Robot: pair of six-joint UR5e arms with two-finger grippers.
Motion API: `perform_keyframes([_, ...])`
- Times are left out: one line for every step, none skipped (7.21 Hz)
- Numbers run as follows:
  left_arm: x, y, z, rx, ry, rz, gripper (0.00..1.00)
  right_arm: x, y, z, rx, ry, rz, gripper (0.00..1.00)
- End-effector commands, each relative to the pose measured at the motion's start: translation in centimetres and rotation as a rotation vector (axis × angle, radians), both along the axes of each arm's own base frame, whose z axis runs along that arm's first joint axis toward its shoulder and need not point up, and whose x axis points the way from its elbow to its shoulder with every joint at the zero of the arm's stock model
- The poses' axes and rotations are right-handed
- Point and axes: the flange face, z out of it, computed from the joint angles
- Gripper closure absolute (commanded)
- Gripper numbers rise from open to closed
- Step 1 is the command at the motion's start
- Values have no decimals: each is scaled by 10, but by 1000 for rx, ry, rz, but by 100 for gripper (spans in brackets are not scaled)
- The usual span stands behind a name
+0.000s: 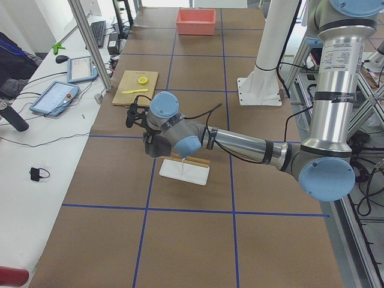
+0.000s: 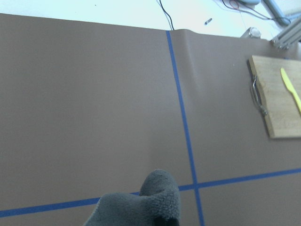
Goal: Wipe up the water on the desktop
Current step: 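Carry the cloth toward the table center with the left gripper while the right gripper approaches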
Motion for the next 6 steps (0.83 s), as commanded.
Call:
perform_keyframes([63, -2, -62, -69, 76, -72, 100, -42, -8, -26, 138, -48, -52, 0])
perform_keyframes([96, 0, -89, -91, 113, -110, 100, -64, -9, -36, 152, -82, -40, 0])
perform_keyframes([131, 1, -116, -118, 158, -127, 100, -82, -9, -44, 204, -92, -51, 0])
perform_keyframes([170, 5, -138, -145, 197, -137, 100, -105, -16, -58, 234, -92, -41, 1])
perform_keyframes([213, 9, -164, -170, 208, -157, 100, -139, -27, -86, 246, -107, -19, 1])
perform_keyframes([252, 13, -199, -200, 212, -180, 100, -179, -31, -109, 231, -120, 29, 2])
